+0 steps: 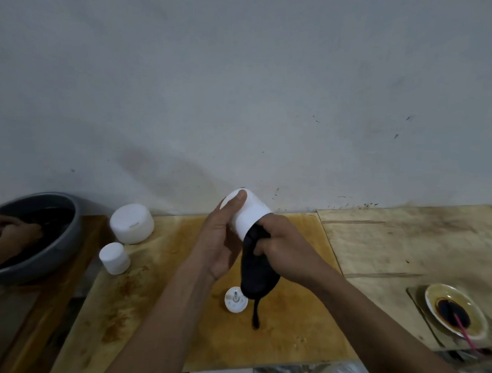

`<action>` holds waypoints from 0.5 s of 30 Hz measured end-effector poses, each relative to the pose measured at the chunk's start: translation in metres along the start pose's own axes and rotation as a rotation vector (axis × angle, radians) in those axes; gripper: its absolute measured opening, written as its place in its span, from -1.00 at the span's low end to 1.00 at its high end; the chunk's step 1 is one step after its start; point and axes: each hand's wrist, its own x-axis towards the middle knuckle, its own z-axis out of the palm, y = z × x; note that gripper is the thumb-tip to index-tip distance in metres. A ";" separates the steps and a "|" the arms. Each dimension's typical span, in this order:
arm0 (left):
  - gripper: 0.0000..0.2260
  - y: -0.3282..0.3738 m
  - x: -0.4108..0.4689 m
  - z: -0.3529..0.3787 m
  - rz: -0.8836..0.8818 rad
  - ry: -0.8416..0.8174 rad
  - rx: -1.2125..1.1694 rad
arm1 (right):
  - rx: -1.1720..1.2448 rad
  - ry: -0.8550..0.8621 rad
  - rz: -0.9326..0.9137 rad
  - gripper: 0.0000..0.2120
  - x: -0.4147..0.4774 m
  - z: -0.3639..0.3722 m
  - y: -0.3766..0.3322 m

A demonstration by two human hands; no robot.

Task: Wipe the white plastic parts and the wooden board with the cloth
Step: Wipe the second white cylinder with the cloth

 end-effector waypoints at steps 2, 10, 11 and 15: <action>-0.45 -0.004 0.003 0.007 -0.003 0.068 -0.085 | -0.137 -0.007 -0.108 -0.76 -0.003 0.009 0.005; -0.53 0.005 0.002 -0.003 -0.020 -0.050 -0.037 | -0.536 0.115 -0.237 -0.55 0.010 -0.007 0.014; -0.51 0.004 0.001 -0.002 0.004 -0.035 0.008 | -0.423 0.085 -0.200 -0.63 0.010 -0.007 0.010; -0.53 0.001 0.000 0.010 -0.039 0.058 -0.058 | -0.373 0.009 -0.247 -0.69 0.001 0.002 0.006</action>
